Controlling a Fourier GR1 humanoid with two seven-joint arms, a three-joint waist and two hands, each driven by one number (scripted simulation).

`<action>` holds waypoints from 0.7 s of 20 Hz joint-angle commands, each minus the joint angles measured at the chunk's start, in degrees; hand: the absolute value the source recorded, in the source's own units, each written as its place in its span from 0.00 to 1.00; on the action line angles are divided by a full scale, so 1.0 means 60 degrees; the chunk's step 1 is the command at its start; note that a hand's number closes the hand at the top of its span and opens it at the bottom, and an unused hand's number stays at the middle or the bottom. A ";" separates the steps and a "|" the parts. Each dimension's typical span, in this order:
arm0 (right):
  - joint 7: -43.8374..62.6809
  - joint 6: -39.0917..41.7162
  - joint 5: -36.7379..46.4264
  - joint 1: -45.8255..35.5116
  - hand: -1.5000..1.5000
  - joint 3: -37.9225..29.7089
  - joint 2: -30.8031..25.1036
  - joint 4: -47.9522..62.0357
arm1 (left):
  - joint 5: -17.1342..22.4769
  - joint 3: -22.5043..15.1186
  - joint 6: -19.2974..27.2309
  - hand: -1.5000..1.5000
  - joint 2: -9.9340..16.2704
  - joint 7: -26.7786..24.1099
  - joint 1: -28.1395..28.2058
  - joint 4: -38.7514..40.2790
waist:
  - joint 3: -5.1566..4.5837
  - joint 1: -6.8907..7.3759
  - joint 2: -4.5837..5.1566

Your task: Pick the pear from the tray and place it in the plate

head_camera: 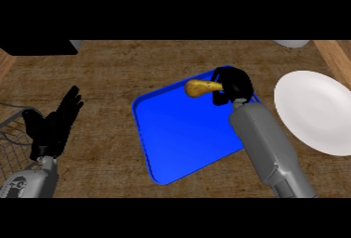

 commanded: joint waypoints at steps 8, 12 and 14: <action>0.4154 -0.4241 0.3399 -0.0316 1.00 -0.0076 -0.0682 -0.1531 | -0.0048 -0.0127 -0.0045 0.50 -0.0031 0.0185 0.0357 -0.0685 | -0.0017 0.0226 -0.0060; 0.4678 -0.4412 0.3214 0.0376 1.00 -0.0511 -0.0717 -0.2681 | -0.0154 -0.0110 0.0017 0.50 -0.0088 0.0637 -0.0034 -0.0365 | -0.0014 0.0092 -0.0031; 0.4499 -0.4172 0.2885 0.0711 1.00 -0.0787 -0.1071 -0.3186 | -0.0131 0.0032 -0.0138 0.50 -0.0112 0.0216 -0.0048 -0.0139 | -0.0015 0.0113 -0.0014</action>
